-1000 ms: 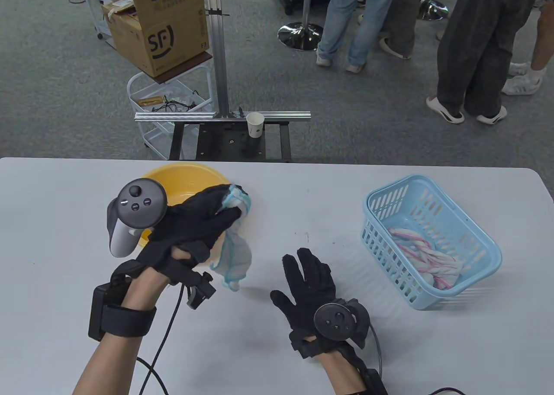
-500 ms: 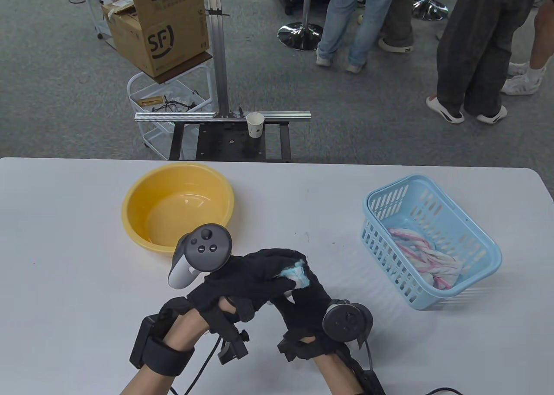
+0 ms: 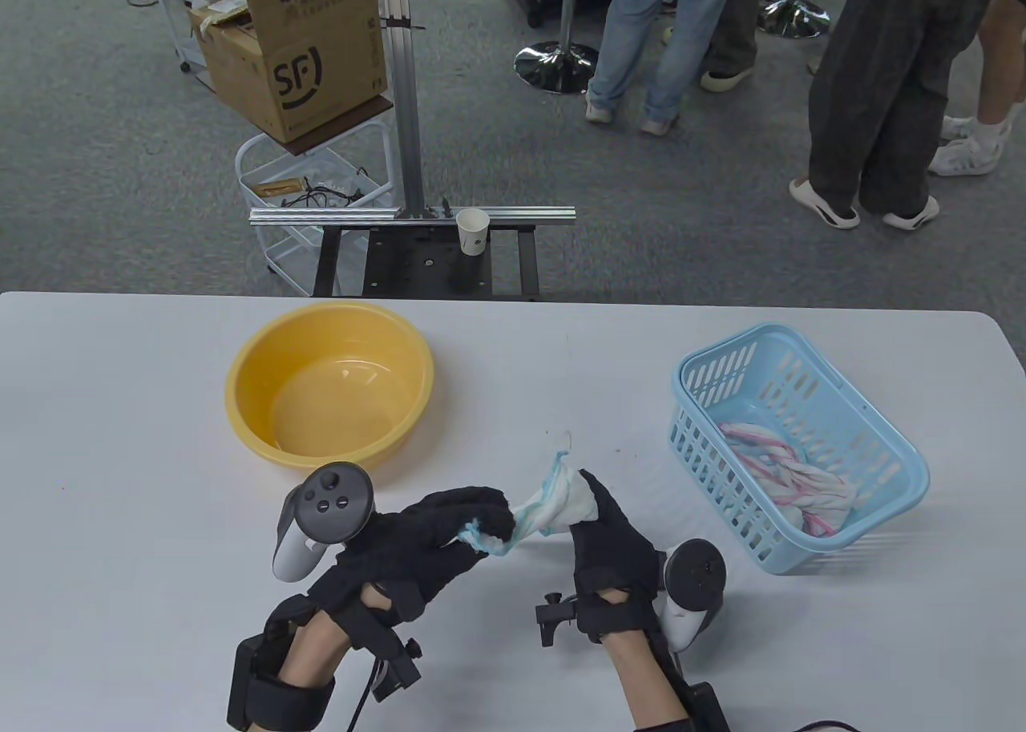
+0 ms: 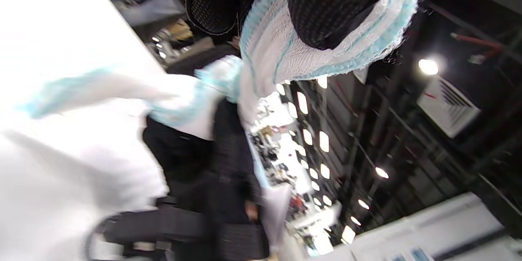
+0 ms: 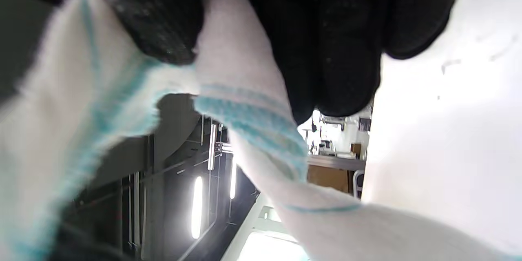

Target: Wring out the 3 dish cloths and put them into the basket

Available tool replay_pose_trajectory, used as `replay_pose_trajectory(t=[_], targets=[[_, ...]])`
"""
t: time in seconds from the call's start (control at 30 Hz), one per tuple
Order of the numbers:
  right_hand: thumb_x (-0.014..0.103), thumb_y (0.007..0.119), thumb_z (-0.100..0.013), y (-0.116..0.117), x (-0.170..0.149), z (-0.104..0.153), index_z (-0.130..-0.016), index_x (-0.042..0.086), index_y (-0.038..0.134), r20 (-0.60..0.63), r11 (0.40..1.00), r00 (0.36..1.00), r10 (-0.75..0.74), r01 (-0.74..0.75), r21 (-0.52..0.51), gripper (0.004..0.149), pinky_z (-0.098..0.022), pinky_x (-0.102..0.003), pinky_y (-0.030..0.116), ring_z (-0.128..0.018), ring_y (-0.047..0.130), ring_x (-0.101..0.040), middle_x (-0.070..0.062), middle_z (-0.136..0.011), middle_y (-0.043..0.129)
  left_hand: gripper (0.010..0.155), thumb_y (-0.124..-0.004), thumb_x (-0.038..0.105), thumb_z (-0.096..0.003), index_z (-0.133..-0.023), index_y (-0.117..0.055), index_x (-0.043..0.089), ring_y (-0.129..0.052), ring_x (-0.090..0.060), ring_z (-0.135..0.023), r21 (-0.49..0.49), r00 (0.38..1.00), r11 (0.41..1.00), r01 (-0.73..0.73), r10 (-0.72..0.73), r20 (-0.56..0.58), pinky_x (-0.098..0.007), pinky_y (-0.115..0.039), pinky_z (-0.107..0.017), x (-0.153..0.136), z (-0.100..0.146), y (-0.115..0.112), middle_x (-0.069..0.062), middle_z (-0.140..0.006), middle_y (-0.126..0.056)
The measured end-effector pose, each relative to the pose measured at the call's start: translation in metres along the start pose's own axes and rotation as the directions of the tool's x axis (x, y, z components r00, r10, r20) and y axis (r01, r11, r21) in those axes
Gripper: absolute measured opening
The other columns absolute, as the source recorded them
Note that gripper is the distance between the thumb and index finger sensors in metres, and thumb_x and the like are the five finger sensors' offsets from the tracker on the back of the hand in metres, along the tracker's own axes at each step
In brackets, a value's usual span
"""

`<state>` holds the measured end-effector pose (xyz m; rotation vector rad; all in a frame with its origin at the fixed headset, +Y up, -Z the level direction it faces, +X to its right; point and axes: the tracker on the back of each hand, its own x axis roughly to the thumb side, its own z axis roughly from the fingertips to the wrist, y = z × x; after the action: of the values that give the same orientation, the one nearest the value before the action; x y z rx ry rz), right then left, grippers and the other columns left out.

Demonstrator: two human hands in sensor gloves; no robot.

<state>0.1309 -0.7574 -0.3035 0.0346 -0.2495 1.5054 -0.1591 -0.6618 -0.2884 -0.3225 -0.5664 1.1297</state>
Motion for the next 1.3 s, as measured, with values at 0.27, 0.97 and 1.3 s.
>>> replay_pose_trajectory(t=[0.27, 0.97, 1.3], targets=[[0.031, 0.083, -0.051, 0.0, -0.007, -0.002, -0.096, 0.008, 0.068, -0.092, 0.988, 0.985, -0.148, 0.15, 0.019, 0.053, -0.059, -0.062, 0.072, -0.065, 0.097, -0.039, -0.013, -0.07, 0.097, 0.048, -0.082, 0.034, -0.0508, -0.099, -0.08, 0.035, -0.063, -0.032, -0.107, 0.021, 0.962, 0.97, -0.243, 0.244, -0.121, -0.061, -0.049, -0.079, -0.079, -0.01, -0.013, 0.003, -0.11, -0.066], [0.032, 0.082, -0.052, 0.016, -0.001, -0.005, -0.096, 0.01, 0.071, -0.094, 0.939, 0.995, -0.032, 0.062, 0.337, 0.05, -0.062, -0.064, 0.067, -0.072, 0.093, -0.04, -0.011, -0.069, 0.098, 0.074, -0.077, 0.054, -0.0496, -0.113, -0.048, 0.03, -0.049, -0.032, -0.113, 0.161, 0.828, 0.851, -0.499, 0.524, -0.199, -0.061, -0.041, -0.081, -0.146, 0.025, 0.004, 0.002, -0.117, -0.048], [0.032, 0.083, -0.052, 0.036, 0.009, 0.005, -0.096, 0.011, 0.073, 0.023, 0.91, 0.995, 0.094, -0.096, 0.404, 0.05, -0.065, -0.065, 0.062, -0.081, 0.085, -0.041, -0.01, -0.068, 0.099, 0.115, -0.081, 0.08, -0.0352, -0.116, -0.016, 0.03, -0.032, -0.033, -0.117, -0.295, 0.847, 0.801, -0.521, 0.442, -0.297, -0.064, -0.028, -0.082, -0.112, -0.003, -0.058, 0.002, -0.121, -0.029]])
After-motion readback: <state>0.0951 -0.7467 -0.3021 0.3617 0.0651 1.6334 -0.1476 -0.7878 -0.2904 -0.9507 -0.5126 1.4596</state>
